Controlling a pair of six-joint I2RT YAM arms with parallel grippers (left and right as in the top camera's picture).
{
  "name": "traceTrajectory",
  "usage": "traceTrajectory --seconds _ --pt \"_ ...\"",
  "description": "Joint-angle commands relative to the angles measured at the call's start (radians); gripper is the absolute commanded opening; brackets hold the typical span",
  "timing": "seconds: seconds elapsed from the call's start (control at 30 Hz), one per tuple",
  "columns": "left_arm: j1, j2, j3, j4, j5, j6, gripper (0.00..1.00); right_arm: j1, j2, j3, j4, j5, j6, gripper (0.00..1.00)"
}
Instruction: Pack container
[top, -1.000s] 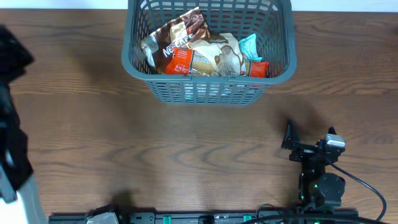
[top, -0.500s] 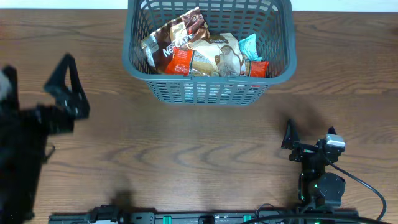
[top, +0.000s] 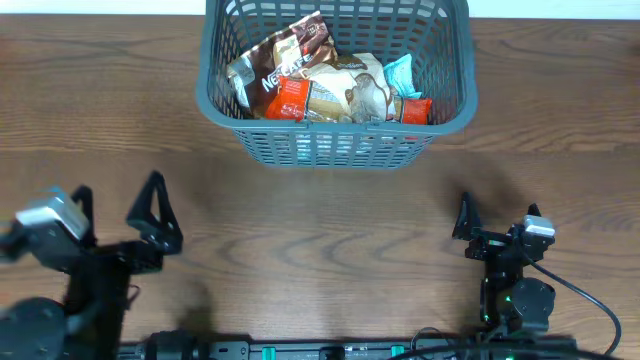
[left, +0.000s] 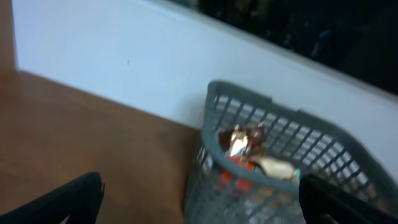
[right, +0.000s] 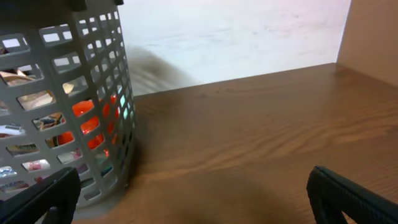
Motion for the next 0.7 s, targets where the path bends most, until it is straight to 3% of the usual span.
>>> traceTrajectory --seconds 0.0,0.33,0.67 --pt "-0.006 -0.11 -0.159 0.04 0.013 -0.013 0.99 -0.008 -0.006 -0.002 -0.003 0.01 0.015 0.99" --pt "-0.006 -0.317 -0.494 0.098 0.013 -0.013 0.99 -0.008 -0.006 -0.002 -0.003 0.01 0.014 0.99" --pt "-0.006 -0.399 -0.69 0.23 0.012 -0.011 0.99 -0.008 -0.006 -0.002 -0.003 0.01 0.014 0.99"
